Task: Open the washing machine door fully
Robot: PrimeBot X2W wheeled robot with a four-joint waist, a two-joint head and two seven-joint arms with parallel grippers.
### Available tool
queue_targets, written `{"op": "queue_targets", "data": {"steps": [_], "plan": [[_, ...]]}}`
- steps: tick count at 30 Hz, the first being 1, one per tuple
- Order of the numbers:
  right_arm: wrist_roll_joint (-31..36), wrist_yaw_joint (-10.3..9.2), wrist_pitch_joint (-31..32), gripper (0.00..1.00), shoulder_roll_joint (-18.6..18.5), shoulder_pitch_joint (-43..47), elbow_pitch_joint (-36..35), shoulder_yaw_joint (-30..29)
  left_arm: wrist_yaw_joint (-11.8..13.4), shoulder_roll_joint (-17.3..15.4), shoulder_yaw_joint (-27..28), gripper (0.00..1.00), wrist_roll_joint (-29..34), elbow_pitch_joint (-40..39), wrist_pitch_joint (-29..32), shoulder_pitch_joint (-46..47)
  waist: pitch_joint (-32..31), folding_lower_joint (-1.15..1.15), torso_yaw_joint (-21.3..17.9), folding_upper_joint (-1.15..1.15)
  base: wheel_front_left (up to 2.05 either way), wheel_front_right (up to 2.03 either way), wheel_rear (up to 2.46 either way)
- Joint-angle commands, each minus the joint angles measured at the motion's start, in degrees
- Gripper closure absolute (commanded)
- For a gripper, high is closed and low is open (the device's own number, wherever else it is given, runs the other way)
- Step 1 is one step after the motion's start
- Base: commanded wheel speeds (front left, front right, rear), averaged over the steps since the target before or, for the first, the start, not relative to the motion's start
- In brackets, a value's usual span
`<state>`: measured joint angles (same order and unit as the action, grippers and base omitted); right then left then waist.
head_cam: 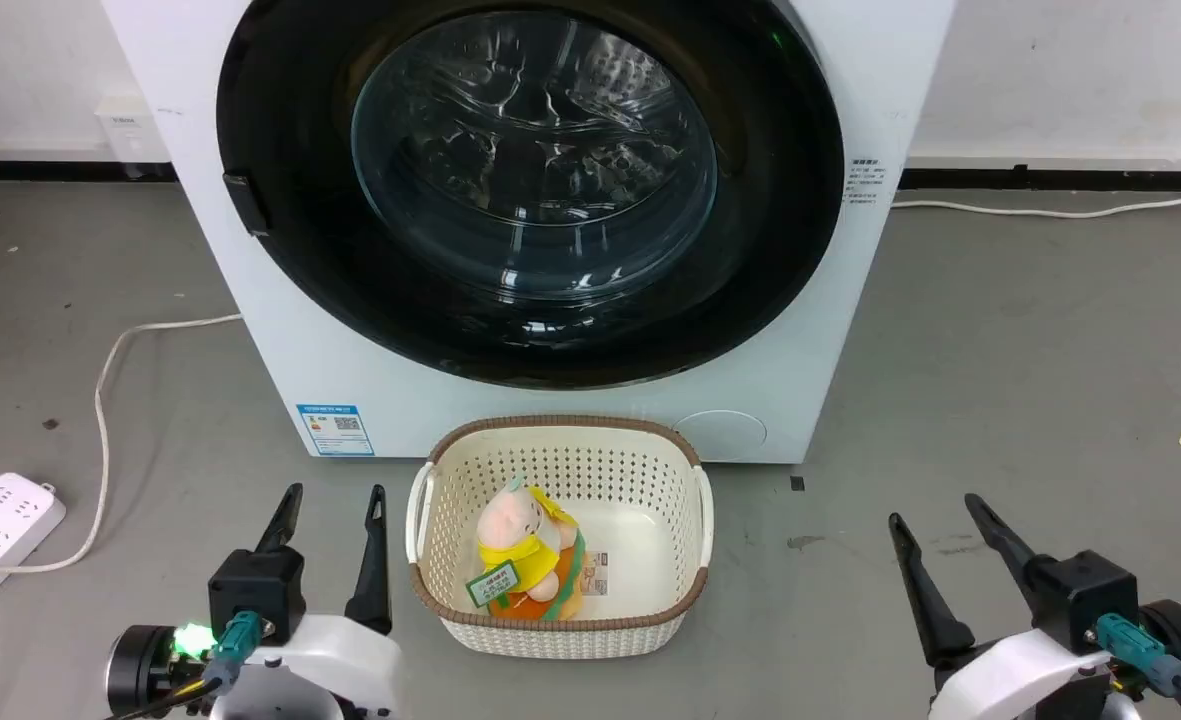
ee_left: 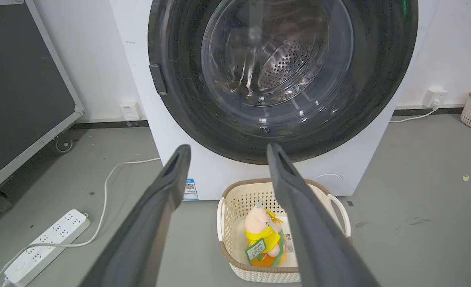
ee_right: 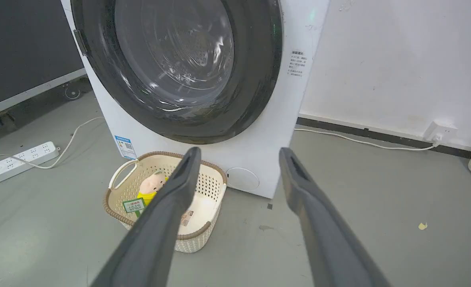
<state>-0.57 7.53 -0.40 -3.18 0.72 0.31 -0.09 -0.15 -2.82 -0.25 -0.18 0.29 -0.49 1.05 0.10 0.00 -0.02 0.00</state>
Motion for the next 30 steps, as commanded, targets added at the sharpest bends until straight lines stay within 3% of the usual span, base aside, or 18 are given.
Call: {"op": "queue_targets", "data": {"steps": [1,30], "plan": [[-0.48,0.00,-0.67,0.00,0.02,-0.10,0.04,-0.25,0.23,0.00,-0.21,0.00,-0.20,0.14,-0.52,0.08,0.05,0.00,0.01,0.00,0.00,0.00,0.00],[-6.71,-0.01,-3.26,0.00,0.08,-6.51,1.37,-2.92,1.20,-0.02,-2.37,0.00,-0.82,-0.25,-4.00,2.31,4.16,0.00,1.12,0.00,0.00,0.00,0.00]]}}
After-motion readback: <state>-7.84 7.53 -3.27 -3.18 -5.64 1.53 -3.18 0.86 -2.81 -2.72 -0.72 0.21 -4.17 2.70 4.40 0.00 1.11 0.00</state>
